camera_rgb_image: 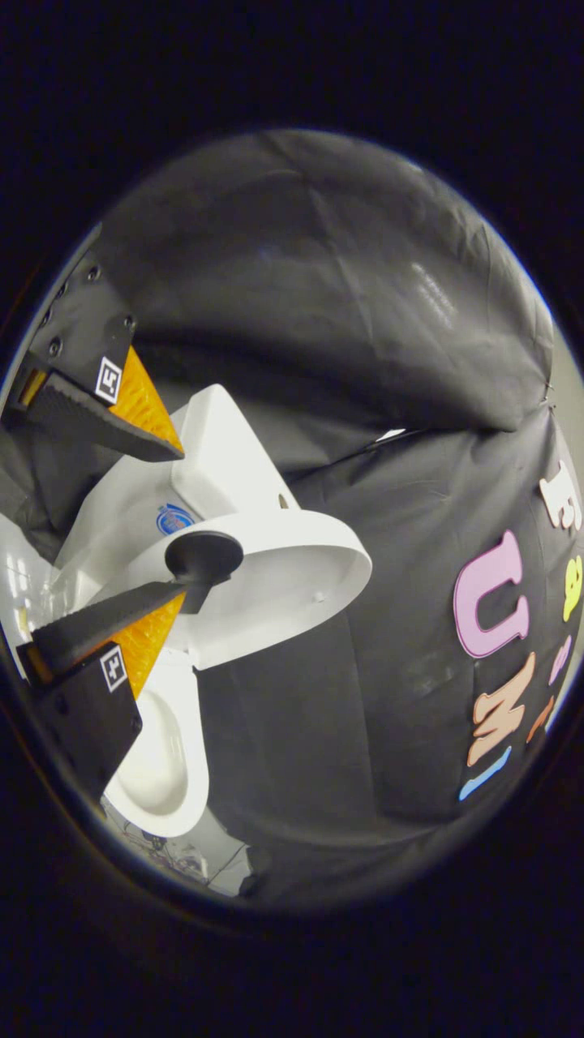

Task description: Open the toilet lid.

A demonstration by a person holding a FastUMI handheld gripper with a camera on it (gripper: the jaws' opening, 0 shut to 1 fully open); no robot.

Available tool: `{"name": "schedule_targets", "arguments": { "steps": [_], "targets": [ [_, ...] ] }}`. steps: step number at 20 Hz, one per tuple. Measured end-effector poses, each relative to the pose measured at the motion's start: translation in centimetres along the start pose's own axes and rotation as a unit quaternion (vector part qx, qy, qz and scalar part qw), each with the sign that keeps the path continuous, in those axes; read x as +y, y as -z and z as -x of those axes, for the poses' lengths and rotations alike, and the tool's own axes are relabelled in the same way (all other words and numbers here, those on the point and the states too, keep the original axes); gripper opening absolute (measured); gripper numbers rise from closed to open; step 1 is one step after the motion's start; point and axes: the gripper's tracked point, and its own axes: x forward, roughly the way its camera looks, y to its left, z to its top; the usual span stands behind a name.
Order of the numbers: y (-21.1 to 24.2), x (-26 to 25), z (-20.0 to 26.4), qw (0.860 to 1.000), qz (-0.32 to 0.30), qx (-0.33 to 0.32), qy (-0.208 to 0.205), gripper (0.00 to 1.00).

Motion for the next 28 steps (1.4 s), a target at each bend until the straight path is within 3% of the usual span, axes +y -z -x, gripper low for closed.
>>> {"name": "schedule_targets", "arguments": {
  "steps": [9,17,21,28],
  "targets": [
    [-12.0,-4.0,5.7,0.985,0.025,-0.156,0.065,0.92],
    [-21.2,-17.1,13.1,0.95,0.018,-0.244,0.196,0.92],
    [-22.6,-23.0,16.8,0.934,0.032,-0.254,0.248,0.92],
    [-24.5,-29.4,21.9,0.919,0.089,-0.262,0.282,0.92]
  ]
}}
